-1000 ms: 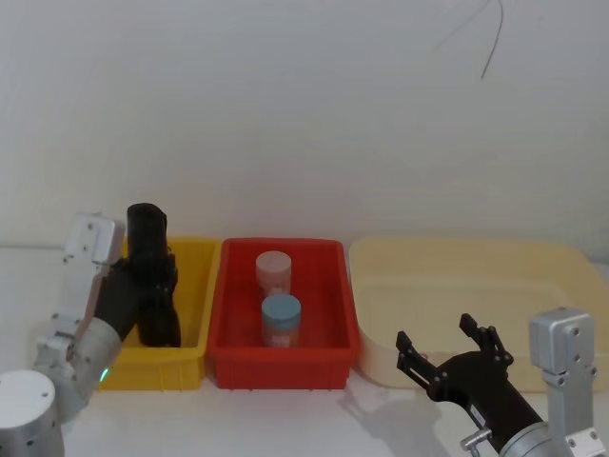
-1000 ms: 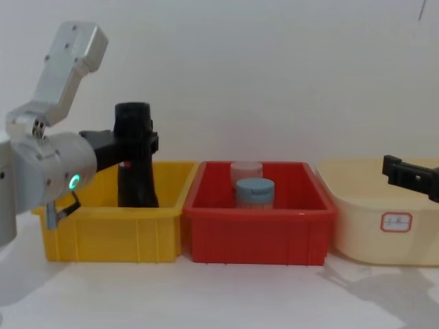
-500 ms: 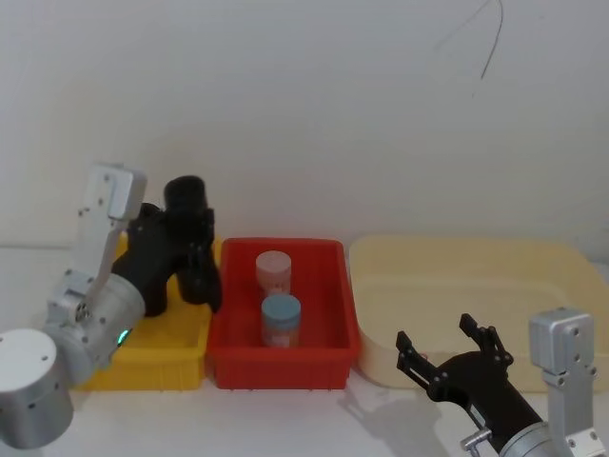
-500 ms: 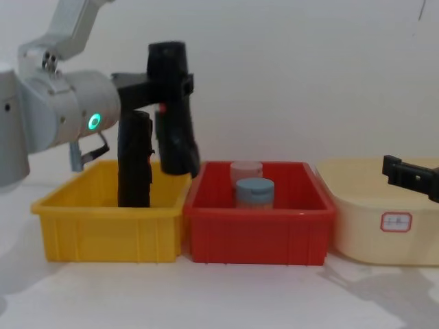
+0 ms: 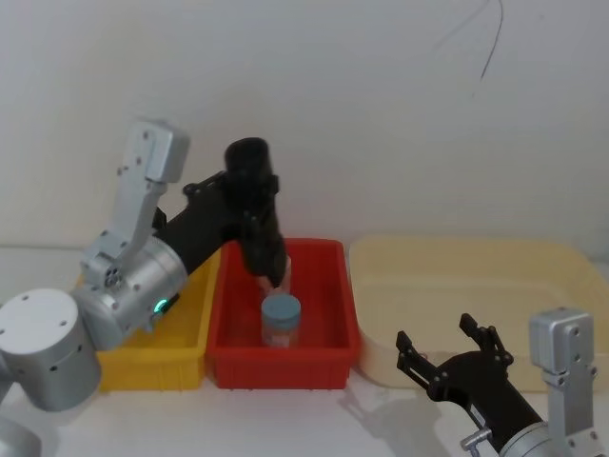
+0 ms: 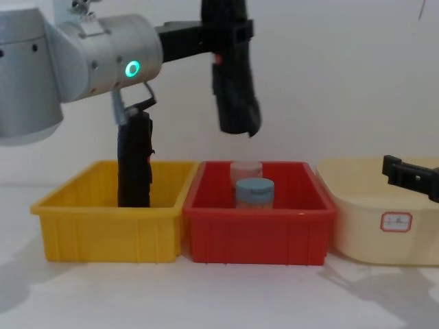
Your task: Pick up the garbage bag with the one hand and transfer it to the other hand.
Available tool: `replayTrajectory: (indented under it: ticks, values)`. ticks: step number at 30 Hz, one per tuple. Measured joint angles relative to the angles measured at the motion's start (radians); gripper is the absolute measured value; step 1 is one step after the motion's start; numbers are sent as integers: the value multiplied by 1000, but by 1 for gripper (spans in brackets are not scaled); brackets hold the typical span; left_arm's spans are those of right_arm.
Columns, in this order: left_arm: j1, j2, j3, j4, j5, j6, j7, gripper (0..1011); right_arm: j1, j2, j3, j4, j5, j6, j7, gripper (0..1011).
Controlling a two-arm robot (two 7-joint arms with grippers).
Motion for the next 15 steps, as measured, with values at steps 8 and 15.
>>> replayTrajectory:
  ticks: [8, 15]
  values:
    - [-41, -19, 40, 25, -27, -8, -81, 371, 0, 0, 0, 0, 0, 0, 0, 1000]
    - [-84, -45, 87, 83, -50, -28, -169, 371, 0, 0, 0, 0, 0, 0, 0, 999]
